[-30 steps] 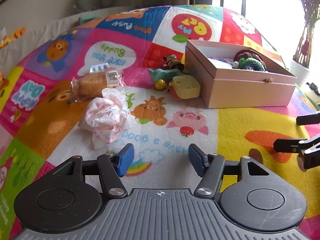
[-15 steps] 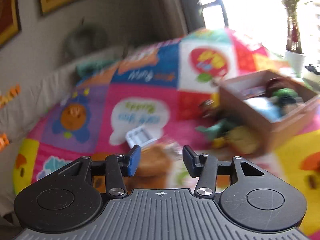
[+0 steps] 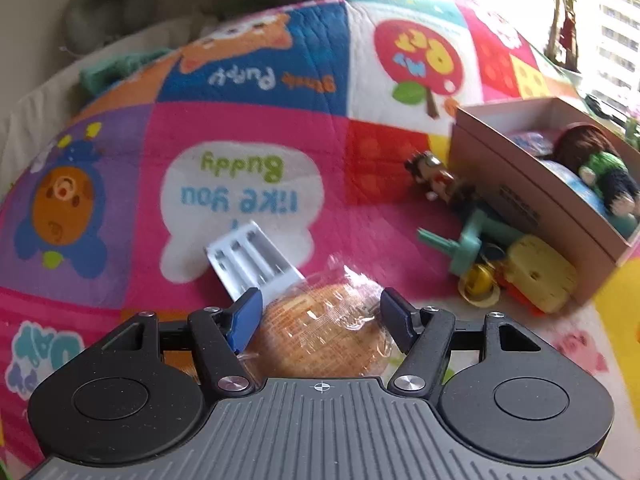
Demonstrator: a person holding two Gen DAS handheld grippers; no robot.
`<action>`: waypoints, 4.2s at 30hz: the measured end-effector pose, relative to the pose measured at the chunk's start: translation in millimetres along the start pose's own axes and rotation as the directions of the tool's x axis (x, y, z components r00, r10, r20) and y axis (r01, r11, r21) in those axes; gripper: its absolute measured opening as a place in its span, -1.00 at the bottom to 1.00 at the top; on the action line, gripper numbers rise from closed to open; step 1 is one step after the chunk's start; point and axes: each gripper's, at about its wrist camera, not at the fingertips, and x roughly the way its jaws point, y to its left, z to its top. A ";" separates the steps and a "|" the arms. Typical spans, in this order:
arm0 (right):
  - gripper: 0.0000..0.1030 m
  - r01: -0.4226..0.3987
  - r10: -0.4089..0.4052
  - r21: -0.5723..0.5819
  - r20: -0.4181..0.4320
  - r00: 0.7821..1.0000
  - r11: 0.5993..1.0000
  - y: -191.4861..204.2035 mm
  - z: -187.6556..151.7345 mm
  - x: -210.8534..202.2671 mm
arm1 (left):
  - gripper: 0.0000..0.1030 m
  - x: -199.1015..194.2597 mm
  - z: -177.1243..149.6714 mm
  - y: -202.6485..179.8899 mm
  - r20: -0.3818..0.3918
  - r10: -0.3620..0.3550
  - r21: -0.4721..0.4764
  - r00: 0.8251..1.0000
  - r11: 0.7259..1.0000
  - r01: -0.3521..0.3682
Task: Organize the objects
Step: 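Grasp the bagged bread roll with the left tool, then lift the bread roll with the left tool while the right tool grasps the white battery charger, then place the bread roll in the pink box with the left tool while the right tool carries the charger, then lower the white battery charger into the pink box with the right tool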
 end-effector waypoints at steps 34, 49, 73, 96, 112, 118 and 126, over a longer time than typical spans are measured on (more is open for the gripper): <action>1.00 -0.157 0.165 -0.071 0.131 0.978 0.985 36.3 85.2 -43.5 | 0.37 -145.5 -131.9 -36.4 0.289 0.109 -0.525 0.951 0.849 0.062; 0.51 -0.191 0.198 0.062 -0.148 0.969 0.980 199.5 265.9 196.4 | 0.37 -184.9 -195.2 14.1 0.388 0.263 -0.701 0.883 0.707 0.097; -0.08 -0.262 0.265 -0.057 0.042 0.963 0.963 71.8 139.5 -61.6 | 0.37 -190.1 -157.6 -55.3 0.462 0.040 -0.573 0.886 0.776 0.264; -0.08 -0.139 0.081 0.189 0.287 0.954 0.972 -45.2 -18.0 -151.4 | 0.38 -12.0 66.7 -181.0 0.286 -0.026 -0.367 0.958 0.920 0.134; -0.08 -0.041 -0.016 0.176 0.313 0.950 0.984 -60.5 6.7 -142.2 | 0.35 -59.4 23.8 -138.0 0.490 -0.102 -0.452 0.866 0.819 0.352; -0.08 0.127 -0.110 -0.016 0.408 0.906 0.992 -48.7 102.6 -133.0 | 0.34 -77.8 -34.5 -132.1 0.393 -0.217 -0.452 0.893 0.800 0.394; 0.55 0.190 -0.134 -0.187 0.275 0.952 0.964 -16.8 220.0 -24.8 | 0.34 -90.1 -71.0 -95.2 0.304 -0.099 -0.545 0.948 0.798 0.258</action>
